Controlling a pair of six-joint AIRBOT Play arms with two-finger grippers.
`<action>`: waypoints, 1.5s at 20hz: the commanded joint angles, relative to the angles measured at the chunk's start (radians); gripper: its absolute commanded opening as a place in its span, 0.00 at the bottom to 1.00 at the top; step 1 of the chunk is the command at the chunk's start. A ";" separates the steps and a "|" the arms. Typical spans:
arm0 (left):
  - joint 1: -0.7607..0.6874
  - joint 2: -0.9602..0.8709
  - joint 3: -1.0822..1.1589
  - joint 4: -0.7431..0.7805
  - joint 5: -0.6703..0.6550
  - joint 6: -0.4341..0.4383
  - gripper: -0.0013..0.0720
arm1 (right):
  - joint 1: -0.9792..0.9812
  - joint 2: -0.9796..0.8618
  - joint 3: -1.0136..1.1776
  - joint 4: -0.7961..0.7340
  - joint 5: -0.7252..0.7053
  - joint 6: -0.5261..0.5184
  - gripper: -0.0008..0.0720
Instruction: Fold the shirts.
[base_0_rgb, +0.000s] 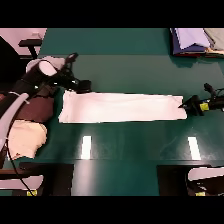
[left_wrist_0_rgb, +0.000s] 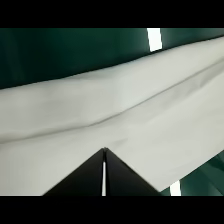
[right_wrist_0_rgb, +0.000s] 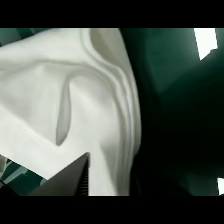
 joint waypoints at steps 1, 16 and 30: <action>-0.120 -0.056 0.003 -0.029 0.097 -0.047 0.06 | 0.063 -0.011 -0.006 0.051 -0.053 -0.040 0.06; -0.302 -0.455 0.381 -0.103 0.049 -0.052 0.06 | 0.403 0.341 0.451 0.235 0.078 0.122 0.03; 0.000 -0.170 0.475 0.088 -0.111 -0.035 0.06 | 0.847 0.271 0.500 0.237 -0.148 0.119 0.03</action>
